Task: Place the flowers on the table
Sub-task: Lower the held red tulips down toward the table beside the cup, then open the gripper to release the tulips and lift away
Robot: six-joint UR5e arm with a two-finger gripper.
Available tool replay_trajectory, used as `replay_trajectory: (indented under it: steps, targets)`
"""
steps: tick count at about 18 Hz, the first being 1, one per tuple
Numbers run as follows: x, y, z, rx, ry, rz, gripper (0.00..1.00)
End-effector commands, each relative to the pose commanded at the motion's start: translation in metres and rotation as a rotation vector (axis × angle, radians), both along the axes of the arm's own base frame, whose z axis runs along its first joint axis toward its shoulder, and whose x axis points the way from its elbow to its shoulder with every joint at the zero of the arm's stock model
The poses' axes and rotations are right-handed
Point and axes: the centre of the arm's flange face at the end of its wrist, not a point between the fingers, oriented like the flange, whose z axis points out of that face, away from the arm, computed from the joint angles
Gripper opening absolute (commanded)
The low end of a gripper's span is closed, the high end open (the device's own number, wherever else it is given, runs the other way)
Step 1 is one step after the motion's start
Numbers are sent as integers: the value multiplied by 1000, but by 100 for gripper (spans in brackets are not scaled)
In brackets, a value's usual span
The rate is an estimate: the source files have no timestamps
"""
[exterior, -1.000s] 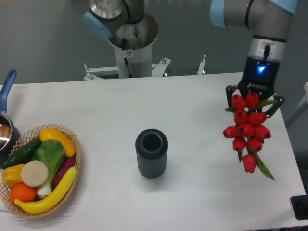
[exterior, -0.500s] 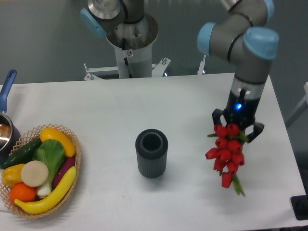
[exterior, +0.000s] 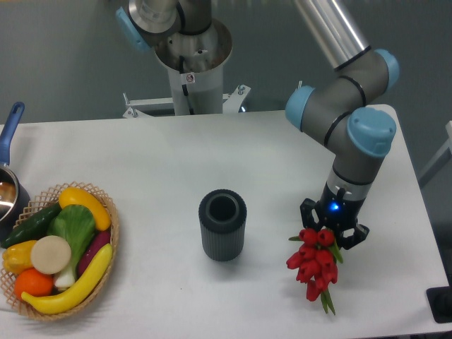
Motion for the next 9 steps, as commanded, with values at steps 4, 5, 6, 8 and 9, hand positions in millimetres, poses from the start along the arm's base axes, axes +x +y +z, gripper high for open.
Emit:
replay_trajectory:
  steps: [4, 5, 6, 8, 9]
  targets:
    - [1, 1, -5, -2, -8, -2, 53]
    - [2, 4, -4, -1, -7, -5, 59]
    - [3, 5, -3, -1, -5, -7, 61]
    - [2, 5, 1, 3, 4, -9, 86]
    - [2, 6, 6, 7, 12, -10, 91]
